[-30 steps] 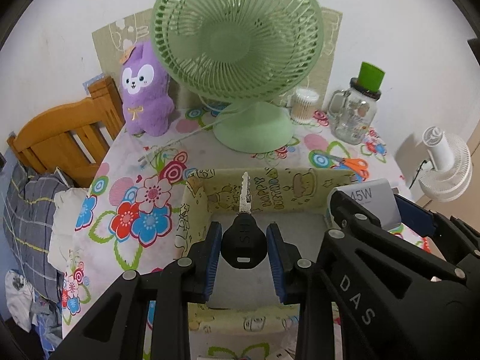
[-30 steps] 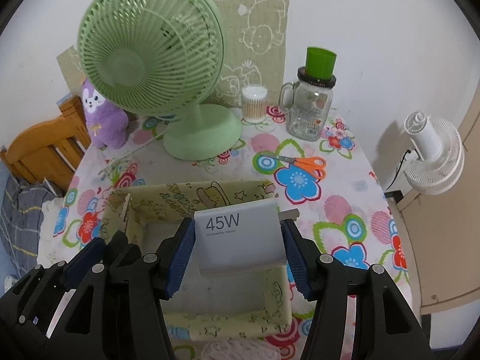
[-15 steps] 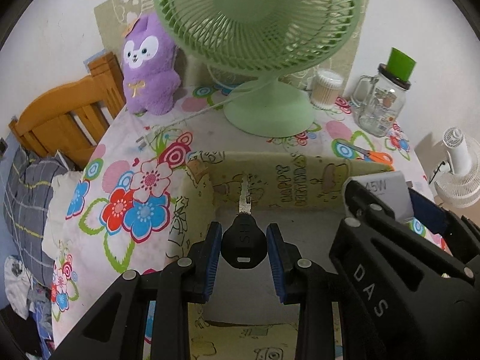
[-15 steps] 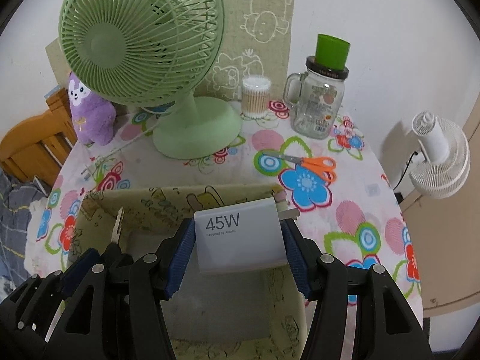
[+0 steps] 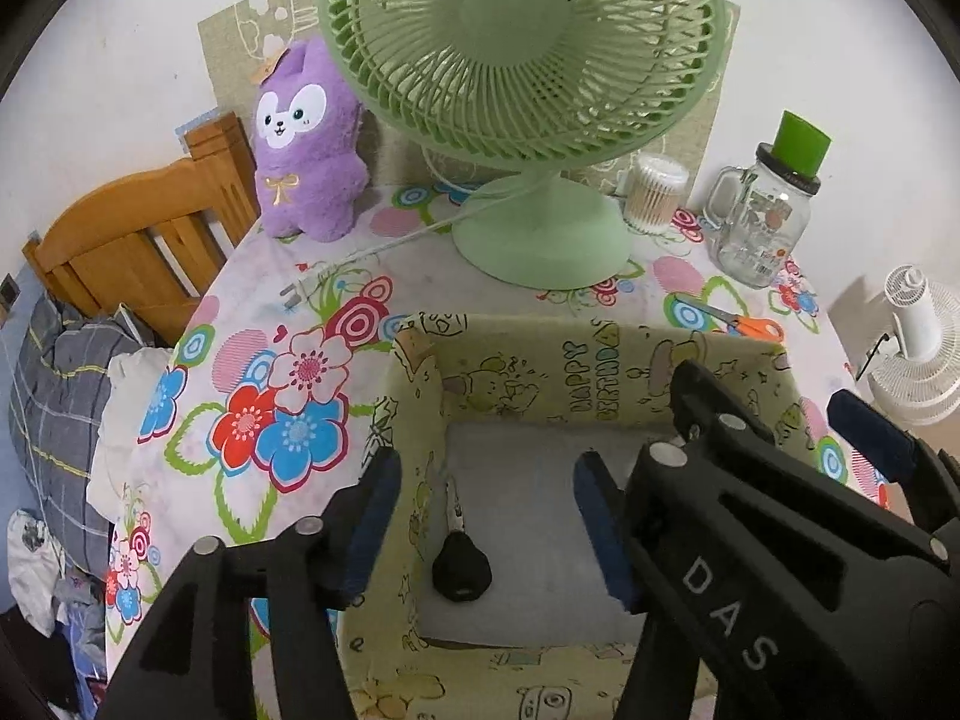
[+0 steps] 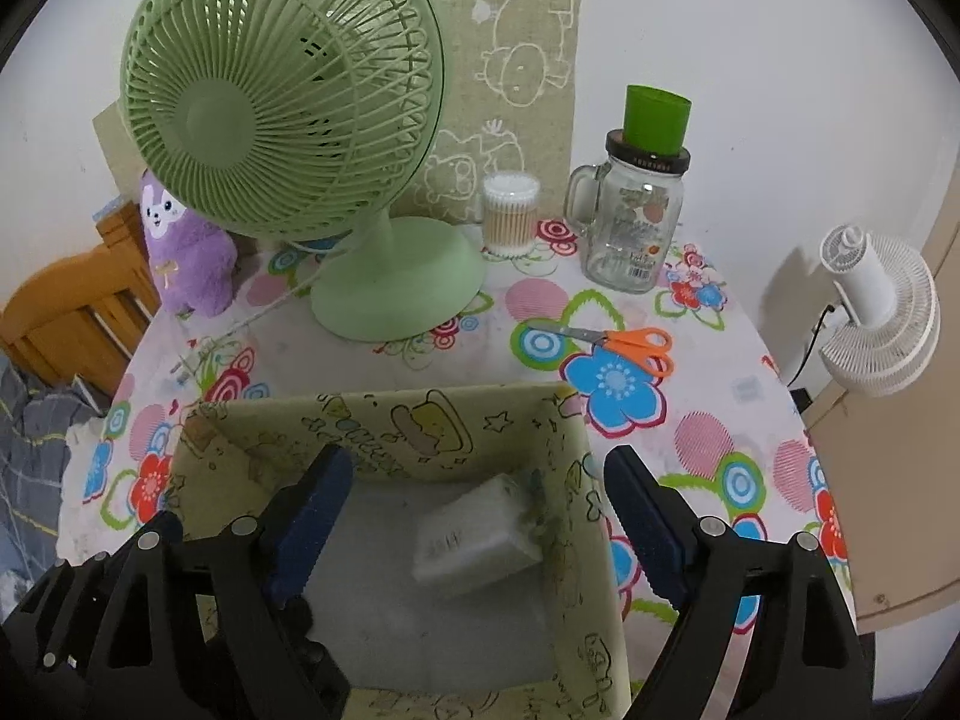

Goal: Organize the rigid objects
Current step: 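Open the left tool dropping the key fob while the right tool releases the charger into the box, then raise both open tools out of the fabric box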

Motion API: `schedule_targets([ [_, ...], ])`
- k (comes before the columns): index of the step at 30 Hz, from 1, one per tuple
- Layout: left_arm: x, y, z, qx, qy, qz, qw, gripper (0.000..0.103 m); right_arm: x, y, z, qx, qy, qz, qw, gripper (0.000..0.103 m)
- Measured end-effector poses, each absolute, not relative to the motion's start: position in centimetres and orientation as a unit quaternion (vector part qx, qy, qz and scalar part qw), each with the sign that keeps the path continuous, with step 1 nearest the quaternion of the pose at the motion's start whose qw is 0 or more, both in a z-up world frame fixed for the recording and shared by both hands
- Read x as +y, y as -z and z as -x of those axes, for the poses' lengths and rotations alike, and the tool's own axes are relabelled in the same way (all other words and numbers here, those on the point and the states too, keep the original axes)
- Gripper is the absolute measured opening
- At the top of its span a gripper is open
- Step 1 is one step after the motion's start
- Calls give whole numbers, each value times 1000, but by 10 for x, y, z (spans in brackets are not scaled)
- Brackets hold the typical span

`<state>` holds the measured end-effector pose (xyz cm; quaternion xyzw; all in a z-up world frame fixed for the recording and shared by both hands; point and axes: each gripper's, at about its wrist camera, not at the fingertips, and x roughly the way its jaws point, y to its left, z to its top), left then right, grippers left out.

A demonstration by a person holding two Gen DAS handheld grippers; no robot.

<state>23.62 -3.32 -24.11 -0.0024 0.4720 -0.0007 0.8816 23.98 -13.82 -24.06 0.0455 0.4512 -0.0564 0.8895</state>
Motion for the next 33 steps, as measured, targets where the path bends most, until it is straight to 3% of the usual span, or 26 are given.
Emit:
schedule_targets([
  [7, -37, 233, -225, 464, 8, -8, 886, 77, -140, 235, -227, 458, 55, -58, 885, 89],
  [33, -46, 190, -172, 432, 19, -16, 902, 88, -149, 189, -172, 434, 57, -64, 897, 96],
])
